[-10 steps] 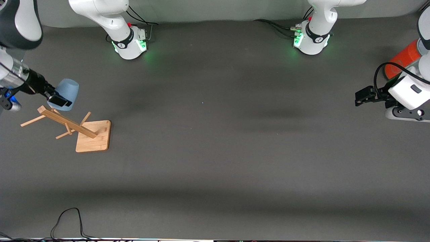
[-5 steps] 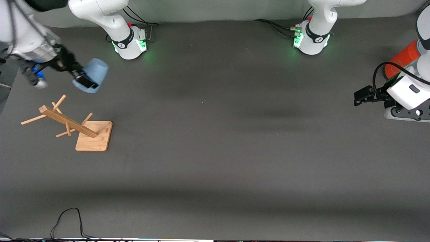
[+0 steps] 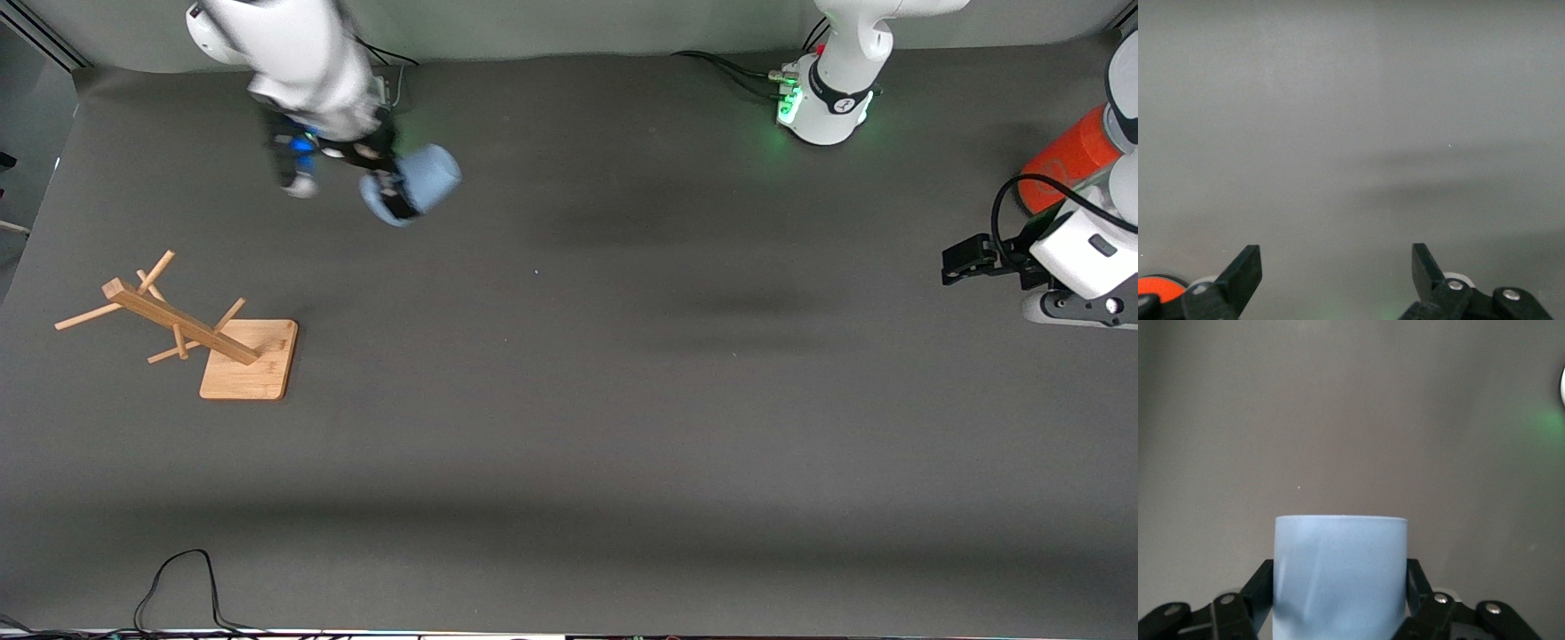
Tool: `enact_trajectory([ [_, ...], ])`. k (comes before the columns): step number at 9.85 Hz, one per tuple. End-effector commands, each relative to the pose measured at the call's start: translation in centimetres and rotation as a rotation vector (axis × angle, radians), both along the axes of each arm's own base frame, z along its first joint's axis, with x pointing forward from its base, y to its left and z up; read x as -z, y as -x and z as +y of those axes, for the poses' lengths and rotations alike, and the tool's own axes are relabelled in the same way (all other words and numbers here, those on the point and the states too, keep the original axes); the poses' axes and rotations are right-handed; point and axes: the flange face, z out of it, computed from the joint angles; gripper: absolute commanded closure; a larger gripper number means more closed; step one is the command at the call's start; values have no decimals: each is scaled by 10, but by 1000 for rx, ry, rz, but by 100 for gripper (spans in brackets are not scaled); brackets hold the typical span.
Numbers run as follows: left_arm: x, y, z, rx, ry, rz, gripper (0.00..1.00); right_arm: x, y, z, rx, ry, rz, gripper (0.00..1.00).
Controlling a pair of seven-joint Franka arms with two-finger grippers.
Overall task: Rotate and upright cup with both arms
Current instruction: 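Carry the blue cup toward the table middle with the right gripper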
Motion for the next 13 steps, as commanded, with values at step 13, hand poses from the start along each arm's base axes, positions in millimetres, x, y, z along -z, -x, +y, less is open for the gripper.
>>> enact_trajectory([
  [13, 3, -1, 3, -14, 7, 7, 0, 328, -1, 244, 393, 228, -82, 45],
])
